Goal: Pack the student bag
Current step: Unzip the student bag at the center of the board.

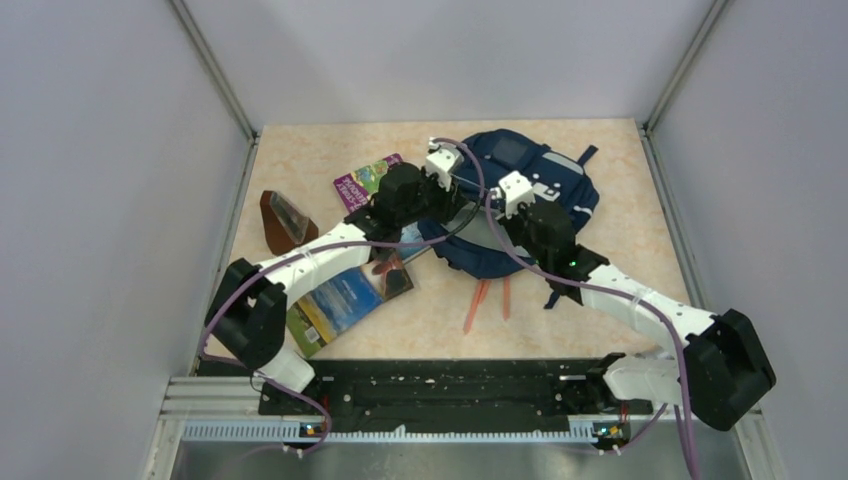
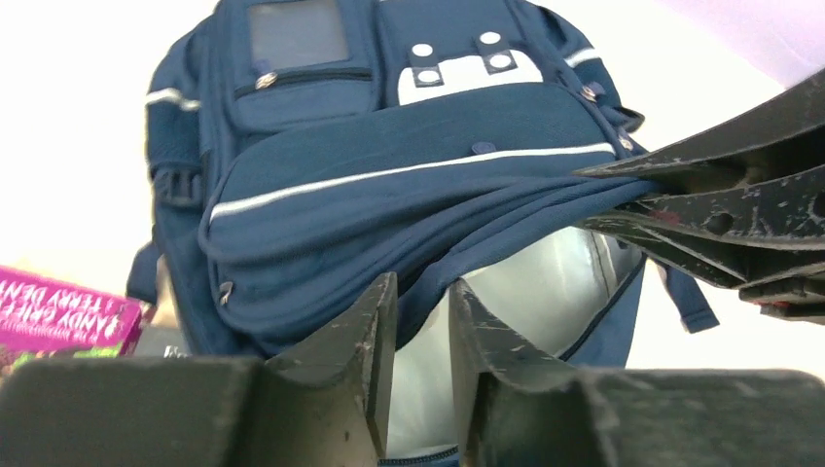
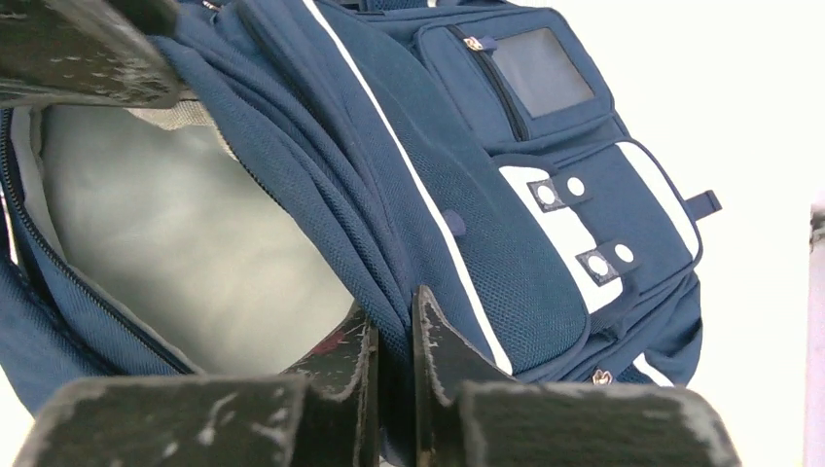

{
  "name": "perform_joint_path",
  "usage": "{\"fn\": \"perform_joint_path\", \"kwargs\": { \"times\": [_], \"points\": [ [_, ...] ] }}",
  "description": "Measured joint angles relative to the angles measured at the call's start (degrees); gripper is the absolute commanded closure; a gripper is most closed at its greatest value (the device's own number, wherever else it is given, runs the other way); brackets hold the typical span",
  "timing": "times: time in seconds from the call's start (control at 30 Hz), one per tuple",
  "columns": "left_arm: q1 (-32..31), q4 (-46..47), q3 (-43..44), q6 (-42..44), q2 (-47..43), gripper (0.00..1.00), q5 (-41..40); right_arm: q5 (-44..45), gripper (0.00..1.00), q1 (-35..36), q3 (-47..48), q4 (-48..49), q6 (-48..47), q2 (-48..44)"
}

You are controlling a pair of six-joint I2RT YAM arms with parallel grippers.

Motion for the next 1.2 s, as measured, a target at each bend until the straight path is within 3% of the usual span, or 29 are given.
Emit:
{"fn": "perform_joint_path", "kwargs": {
  "times": [0.1,0.2,0.37,0.77,0.83,0.93,1.03,1.17,1.2],
  "points": [
    [0.0,1.3,-3.1,-2.7,-2.9,0.32,-3.9,0.3,1.0,0.0,0.0,0.9,-0.2,0.1],
    [0.2,3.6,-7.8,-7.2,-7.3,0.23,-10.5,1.3,1.0,0.0,-0.1,1.8,0.0,-0.1],
    [0.3,4.4,-10.4,-14.8,-9.2,0.19,-18.1,3.0,1.0,0.0,-0.1,2.2,2.3,-0.7],
    [0.4,3.3,-10.2,-25.2,-0.8,0.18,-21.2,5.2,1.0,0.0,-0.1,1.6,6.2,-2.6],
    [0.4,3.1,-10.3,-26.3,0.1,0.24,-21.2,5.5,1.0,0.0,0.2,0.8,6.5,-3.3],
    [0.4,3.1,-10.3,-27.3,1.0,0.6,-21.4,6.8,1.0,0.0,1.1,-0.6,6.9,-3.8],
    [0.5,2.0,-10.4,-28.0,1.4,0.81,-23.0,9.8,1.0,0.0,3.0,-2.4,7.4,-3.8],
    [1.0,1.8,-10.8,-28.0,1.4,0.99,-24.0,15.0,1.0,0.2,6.3,-4.8,7.9,-3.8],
    [1.1,1.8,-10.8,-27.9,1.4,1.0,-23.9,16.1,1.0,0.3,7.0,-5.2,8.0,-3.8]
  ]
}}
